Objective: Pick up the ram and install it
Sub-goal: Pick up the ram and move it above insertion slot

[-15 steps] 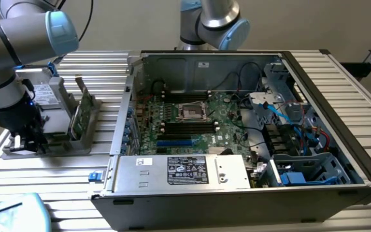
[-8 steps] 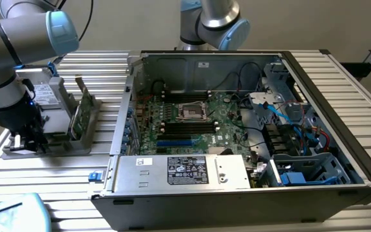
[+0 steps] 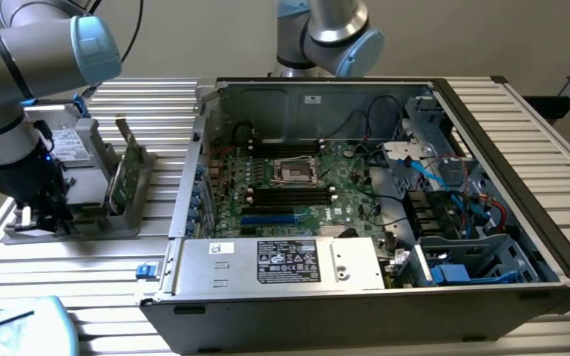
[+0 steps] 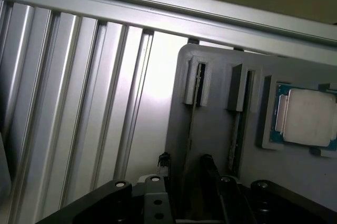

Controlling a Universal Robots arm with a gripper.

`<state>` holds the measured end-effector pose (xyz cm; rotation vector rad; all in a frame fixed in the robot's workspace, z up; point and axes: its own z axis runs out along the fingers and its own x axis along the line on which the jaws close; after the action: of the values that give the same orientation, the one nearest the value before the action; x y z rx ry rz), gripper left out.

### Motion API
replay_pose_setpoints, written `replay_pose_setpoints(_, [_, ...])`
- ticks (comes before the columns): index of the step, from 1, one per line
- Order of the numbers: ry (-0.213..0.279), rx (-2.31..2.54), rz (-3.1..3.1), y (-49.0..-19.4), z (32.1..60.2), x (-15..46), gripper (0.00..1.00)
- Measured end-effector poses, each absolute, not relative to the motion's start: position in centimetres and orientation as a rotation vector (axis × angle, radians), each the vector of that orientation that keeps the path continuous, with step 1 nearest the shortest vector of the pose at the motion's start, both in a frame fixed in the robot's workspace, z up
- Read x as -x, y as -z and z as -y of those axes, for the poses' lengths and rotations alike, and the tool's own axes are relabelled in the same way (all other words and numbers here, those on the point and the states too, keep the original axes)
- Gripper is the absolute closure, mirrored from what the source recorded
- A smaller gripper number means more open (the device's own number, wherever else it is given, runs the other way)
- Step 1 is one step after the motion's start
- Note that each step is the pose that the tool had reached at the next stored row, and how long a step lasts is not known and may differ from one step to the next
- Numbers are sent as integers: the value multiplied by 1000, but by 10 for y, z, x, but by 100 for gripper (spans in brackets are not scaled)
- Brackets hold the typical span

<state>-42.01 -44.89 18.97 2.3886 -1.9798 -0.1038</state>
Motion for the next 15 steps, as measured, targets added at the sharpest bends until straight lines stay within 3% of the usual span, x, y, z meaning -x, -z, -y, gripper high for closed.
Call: replay_pose_setpoints(15, [106, -2387, 1980, -191, 449, 420, 63])
